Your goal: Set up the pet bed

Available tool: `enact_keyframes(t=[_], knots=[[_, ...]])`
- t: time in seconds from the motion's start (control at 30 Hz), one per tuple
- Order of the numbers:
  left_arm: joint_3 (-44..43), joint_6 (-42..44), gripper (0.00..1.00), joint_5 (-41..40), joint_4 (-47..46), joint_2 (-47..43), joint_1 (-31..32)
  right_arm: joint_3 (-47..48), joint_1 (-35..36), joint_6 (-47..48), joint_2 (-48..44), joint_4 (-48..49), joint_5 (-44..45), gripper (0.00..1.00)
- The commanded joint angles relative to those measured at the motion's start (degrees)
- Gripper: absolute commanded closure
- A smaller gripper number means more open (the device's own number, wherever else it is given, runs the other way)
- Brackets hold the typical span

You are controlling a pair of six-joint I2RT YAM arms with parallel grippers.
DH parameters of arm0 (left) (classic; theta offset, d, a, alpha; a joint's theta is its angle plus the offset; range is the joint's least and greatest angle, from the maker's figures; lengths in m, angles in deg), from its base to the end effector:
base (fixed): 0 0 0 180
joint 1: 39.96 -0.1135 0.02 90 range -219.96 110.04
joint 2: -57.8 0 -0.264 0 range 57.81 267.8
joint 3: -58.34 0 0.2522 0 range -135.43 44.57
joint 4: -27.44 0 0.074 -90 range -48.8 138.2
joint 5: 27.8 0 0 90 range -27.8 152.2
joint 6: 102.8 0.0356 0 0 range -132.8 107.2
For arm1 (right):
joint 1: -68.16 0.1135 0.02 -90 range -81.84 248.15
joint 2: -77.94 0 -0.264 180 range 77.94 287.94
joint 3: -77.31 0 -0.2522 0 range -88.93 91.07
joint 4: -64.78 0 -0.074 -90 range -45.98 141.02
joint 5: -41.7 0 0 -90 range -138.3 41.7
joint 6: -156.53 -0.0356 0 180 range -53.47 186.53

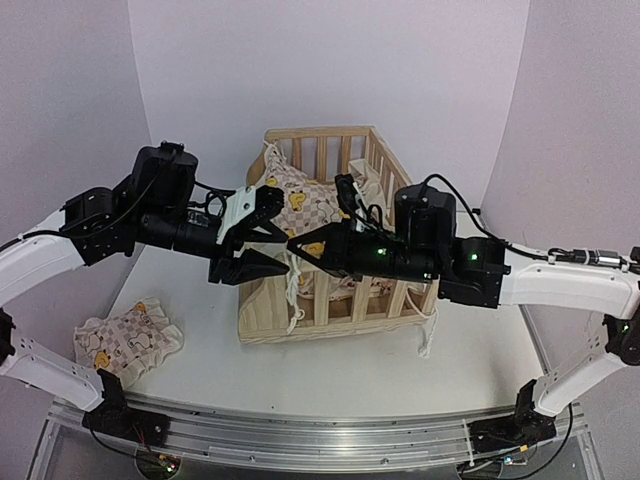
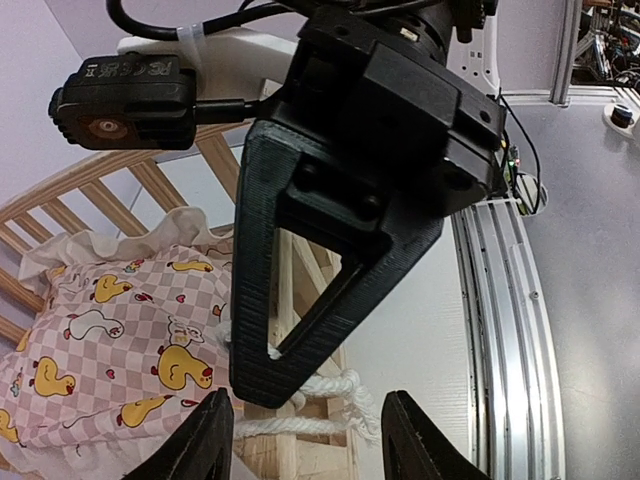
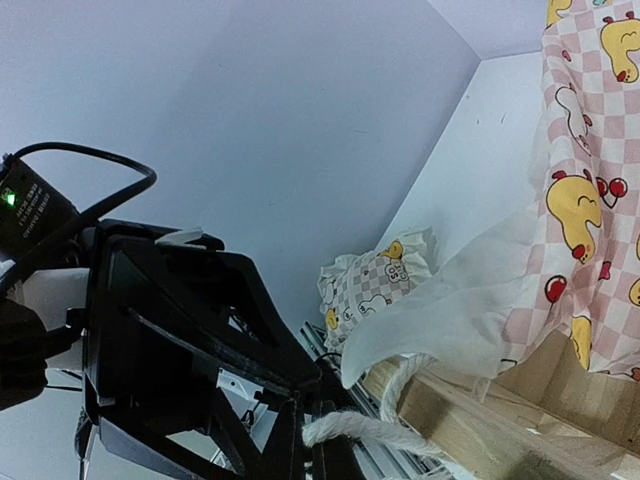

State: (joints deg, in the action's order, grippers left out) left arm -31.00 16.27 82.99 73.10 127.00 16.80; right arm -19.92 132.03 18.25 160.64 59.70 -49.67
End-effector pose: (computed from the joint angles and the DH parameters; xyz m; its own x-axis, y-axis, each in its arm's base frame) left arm 0.1319 -0.2243 0.4009 0.2588 0.4338 -0.8631 0.9516 0.0387 0.3048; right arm 0.1524 0.3127 0.3661 -0.7034 0.2605 -0.6614 -0.5756 0.3373 0.7449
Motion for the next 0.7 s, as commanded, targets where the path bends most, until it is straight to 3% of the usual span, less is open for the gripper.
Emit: enact_keyframes(t=[0.0,0.47,0.67], knots=[[0.8,-6.1,0.51,-0.6,-3.2,1.2,0.1,-1.2,-0.2,-0.3,-2.6,5.6,-2.8,1.0],[1.0,-9.9,0.69,3.1,-3.4,3.9,0.2,-3.1,-0.2,-0.3,-3.1,10.4,-3.3,1.0],[1.0,-10.6,0.91,4.1,-4.6,4.0,0.2,-3.1,-0.2,-0.3,-2.7,10.9,-3.8,1.0]])
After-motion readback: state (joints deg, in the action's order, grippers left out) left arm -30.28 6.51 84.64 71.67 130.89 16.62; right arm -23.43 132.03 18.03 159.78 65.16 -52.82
